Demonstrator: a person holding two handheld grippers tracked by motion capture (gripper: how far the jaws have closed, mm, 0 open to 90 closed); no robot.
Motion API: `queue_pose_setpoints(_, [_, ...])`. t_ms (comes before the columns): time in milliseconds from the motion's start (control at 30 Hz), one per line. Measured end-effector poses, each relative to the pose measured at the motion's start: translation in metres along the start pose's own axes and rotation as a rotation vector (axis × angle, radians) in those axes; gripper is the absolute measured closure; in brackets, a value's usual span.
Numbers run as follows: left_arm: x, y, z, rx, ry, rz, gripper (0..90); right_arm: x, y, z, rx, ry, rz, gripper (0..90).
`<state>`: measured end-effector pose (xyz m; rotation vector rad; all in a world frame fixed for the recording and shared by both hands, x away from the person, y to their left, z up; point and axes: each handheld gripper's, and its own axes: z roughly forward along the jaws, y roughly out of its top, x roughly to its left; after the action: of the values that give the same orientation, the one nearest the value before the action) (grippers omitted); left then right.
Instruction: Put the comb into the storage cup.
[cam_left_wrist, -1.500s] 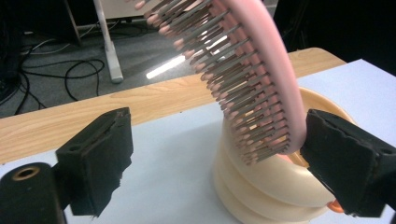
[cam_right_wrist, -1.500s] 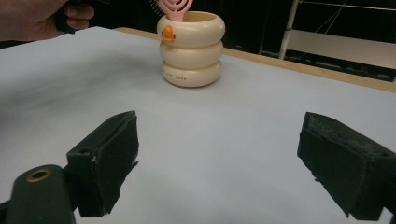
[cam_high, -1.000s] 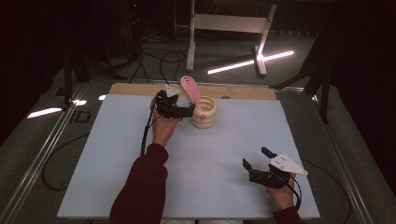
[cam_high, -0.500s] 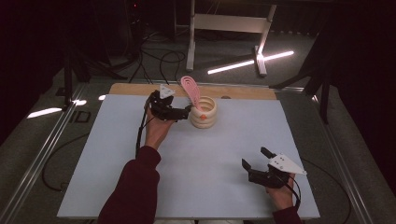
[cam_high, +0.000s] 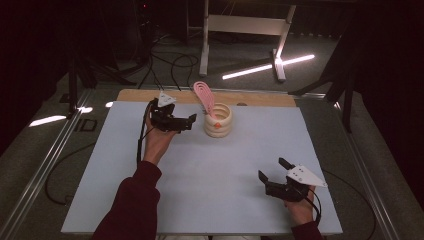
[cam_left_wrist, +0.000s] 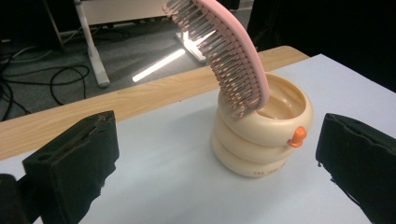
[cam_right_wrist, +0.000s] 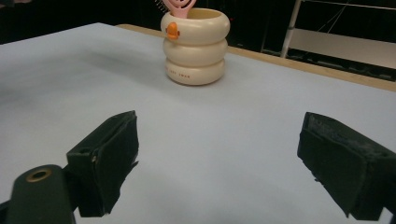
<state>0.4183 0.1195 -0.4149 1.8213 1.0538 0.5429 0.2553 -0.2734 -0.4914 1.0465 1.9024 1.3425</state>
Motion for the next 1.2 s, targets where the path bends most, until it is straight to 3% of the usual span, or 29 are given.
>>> queue_pose_setpoints(467, [0.008,-0.008,-0.033,-0.005,0.011,0.044,0.0,0.0,0.0,0.0,0.0,-0.002,-0.003,12.2])
queue_pose_setpoints(900, [0.024,-0.028,-0.065,-0.051,0.007,-0.007,0.0,0.001,0.001,0.001,0.001,0.0,-0.007,12.2])
queue_pose_setpoints(1200, [0.032,-0.052,-0.083,-0.058,0.004,-0.01,0.0,0.002,0.001,0.001,0.003,-0.002,-0.007,12.2])
